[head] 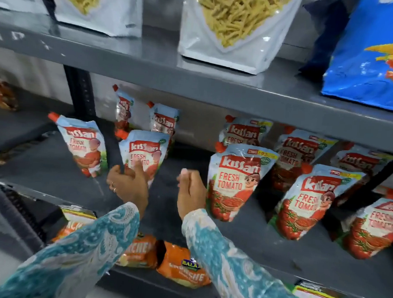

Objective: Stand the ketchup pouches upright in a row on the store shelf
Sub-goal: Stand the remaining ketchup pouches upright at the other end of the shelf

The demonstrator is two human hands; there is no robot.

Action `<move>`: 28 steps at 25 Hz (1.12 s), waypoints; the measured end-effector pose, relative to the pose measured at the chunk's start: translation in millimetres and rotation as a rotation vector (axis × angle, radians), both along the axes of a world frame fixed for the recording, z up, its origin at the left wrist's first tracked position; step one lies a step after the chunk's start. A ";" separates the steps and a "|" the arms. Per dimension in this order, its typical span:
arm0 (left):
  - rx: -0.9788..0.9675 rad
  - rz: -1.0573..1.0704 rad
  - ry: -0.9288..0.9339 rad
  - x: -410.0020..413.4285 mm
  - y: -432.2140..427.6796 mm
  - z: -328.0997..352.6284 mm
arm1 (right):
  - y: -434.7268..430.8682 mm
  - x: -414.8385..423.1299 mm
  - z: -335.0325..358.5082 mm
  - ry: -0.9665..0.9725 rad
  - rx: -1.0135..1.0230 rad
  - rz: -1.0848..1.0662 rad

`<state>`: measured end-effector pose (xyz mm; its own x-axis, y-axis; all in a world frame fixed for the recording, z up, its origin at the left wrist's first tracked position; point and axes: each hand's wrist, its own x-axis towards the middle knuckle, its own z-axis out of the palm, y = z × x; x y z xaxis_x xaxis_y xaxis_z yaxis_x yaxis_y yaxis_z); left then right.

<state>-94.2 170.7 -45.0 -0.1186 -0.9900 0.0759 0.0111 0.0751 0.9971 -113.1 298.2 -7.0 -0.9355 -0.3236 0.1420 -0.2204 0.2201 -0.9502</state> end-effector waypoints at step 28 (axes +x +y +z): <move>0.116 -0.236 -0.136 60.1 -190.9 2.0 | -219.9 77.6 2.5 -0.538 -0.576 -0.366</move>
